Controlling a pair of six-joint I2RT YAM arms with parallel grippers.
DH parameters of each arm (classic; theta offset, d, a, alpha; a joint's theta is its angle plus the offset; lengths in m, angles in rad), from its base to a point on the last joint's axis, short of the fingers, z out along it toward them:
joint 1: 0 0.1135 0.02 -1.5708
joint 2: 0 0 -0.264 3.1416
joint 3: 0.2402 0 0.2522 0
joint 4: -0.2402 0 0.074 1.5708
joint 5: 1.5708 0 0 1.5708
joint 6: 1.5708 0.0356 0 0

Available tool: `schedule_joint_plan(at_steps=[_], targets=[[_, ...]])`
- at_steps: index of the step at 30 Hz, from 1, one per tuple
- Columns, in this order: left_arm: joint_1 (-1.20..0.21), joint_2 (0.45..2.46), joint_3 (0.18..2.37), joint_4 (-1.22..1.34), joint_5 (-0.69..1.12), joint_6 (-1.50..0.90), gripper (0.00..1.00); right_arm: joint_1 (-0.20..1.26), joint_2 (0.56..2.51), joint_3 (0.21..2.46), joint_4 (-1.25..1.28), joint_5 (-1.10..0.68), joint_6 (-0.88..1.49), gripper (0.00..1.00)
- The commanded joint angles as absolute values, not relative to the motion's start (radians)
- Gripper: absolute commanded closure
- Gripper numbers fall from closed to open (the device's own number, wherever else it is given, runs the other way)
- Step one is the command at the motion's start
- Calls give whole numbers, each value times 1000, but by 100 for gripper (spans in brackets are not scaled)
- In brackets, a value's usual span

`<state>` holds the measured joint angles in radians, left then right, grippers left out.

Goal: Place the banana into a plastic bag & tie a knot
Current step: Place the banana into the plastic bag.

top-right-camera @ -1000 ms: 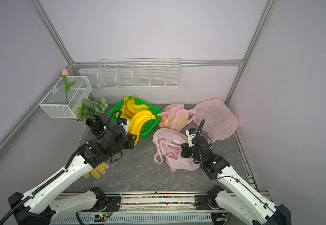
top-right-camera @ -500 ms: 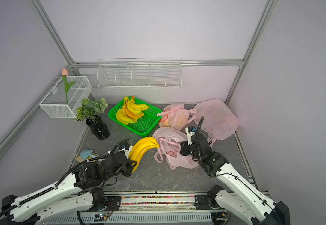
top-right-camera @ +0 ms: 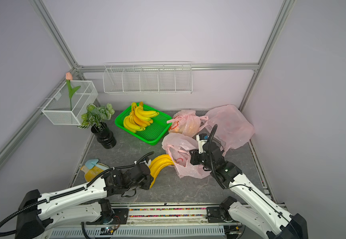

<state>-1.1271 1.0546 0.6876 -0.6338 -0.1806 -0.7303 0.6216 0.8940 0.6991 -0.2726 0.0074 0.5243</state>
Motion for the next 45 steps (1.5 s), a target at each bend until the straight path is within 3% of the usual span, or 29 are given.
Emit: schedule_joint_plan(at_steps=[1,10,23,30,40,45], targets=[[-1134,1081,755,-542,-182,-746,82,643,890,662,-205,-39,550,93],[-1134,1258,946,-527,-198,-677,81,753,922,620,-107,-35,538,93],[-1101,1593,1231,-682,-231,-564,80,686,928,523,72,-193,640,93],[-1095,1572,1155,-707,-180,-535,81,607,832,531,-32,-170,578,93],[-1096,1588,1228,-700,-162,-467,80,683,973,571,74,-312,534,93],[-1058,1574,1219,-600,-110,-458,75,683,984,552,95,-321,553,93]])
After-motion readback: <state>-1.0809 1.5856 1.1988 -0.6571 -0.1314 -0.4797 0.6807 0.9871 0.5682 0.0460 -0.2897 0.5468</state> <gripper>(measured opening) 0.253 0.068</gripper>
